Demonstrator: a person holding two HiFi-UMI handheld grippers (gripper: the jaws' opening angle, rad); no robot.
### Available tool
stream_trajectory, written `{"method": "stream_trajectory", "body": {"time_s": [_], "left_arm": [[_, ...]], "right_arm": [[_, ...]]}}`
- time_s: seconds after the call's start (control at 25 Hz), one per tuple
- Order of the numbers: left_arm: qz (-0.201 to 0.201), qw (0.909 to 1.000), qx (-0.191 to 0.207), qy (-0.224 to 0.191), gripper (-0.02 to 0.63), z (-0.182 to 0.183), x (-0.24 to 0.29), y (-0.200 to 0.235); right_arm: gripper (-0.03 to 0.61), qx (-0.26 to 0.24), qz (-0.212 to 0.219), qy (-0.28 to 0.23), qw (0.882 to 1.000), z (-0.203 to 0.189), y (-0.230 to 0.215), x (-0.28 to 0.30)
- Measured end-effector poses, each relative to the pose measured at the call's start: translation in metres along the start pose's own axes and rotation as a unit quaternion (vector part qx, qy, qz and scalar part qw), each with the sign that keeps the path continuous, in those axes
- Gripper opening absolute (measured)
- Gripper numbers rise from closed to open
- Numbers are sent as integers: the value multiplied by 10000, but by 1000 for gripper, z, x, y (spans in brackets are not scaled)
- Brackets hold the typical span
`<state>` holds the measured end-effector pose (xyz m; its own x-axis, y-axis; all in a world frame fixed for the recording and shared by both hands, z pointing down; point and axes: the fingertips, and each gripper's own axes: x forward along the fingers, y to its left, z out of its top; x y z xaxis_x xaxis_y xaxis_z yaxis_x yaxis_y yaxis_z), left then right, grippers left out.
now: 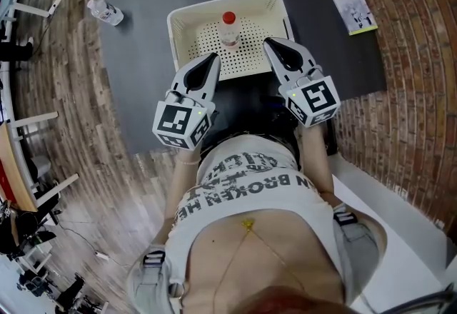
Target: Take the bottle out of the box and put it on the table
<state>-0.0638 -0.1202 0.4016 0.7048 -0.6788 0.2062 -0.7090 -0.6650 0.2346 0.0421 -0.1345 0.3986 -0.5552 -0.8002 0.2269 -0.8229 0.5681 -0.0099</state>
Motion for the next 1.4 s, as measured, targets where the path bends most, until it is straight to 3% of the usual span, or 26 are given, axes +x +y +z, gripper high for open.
{"method": "stream_trajectory", "body": {"time_s": [1.04, 1.32, 1.4], "left_arm": [[262, 9995, -95, 110, 8, -12, 40, 23], [364, 9982, 430, 226, 9, -15, 67, 36], [377, 9974, 550, 259, 59, -17, 78, 41]], "right_arm": [[9, 50, 259, 137, 9996, -9, -16, 19], [9, 96, 319, 221, 9992, -16, -22, 23], [9, 120, 281, 256, 9992, -19, -25, 22]]}}
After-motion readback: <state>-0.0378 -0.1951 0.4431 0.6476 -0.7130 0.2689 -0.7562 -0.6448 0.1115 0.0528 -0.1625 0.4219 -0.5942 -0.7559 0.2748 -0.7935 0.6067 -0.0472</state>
